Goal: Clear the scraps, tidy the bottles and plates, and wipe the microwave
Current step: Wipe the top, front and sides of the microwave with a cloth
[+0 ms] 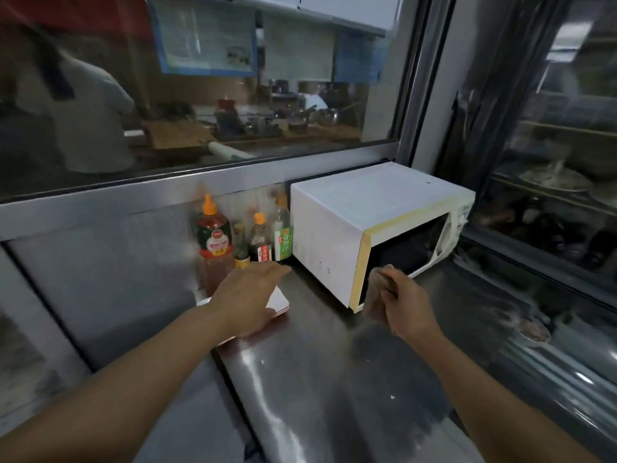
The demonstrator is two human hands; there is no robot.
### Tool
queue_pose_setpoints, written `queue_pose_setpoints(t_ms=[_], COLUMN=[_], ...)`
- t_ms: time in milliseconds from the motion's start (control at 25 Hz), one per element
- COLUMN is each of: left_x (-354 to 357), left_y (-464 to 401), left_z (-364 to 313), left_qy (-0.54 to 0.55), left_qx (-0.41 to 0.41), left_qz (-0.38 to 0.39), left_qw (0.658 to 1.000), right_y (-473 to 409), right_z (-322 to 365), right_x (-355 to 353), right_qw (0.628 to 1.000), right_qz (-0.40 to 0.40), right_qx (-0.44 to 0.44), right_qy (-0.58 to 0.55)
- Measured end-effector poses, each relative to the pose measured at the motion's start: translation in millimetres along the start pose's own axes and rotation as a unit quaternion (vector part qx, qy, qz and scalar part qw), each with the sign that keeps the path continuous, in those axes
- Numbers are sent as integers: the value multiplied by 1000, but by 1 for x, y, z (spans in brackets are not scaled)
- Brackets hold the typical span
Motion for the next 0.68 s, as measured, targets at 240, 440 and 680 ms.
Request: queue_pose_setpoints(t_ms=[240,440,680], left_x=[12,25,47], left_y=[-46,-93,-161], left_z=[41,32,12], left_qy=[9,38,15], left_qx=[52,103,133], left_qz=[17,3,-15], left_qw=[998,994,991], right_y=[-19,-80,-129], right_z=[27,31,14], right_x=[-5,-2,77], right_qw=[990,967,835], right_qz=[-126,-177,-37], right_qx=[-7,-100,-344], right_qy=[56,156,427])
Point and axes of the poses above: each hand's wrist, its own y-axis away from the middle knuckle, its own x-axis out of the palm, z = x × y, the point moved 9 cm from there along -y, towards the middle knuckle, and after that the axes turned 14 degrees about -x, right-handed, at the moved point
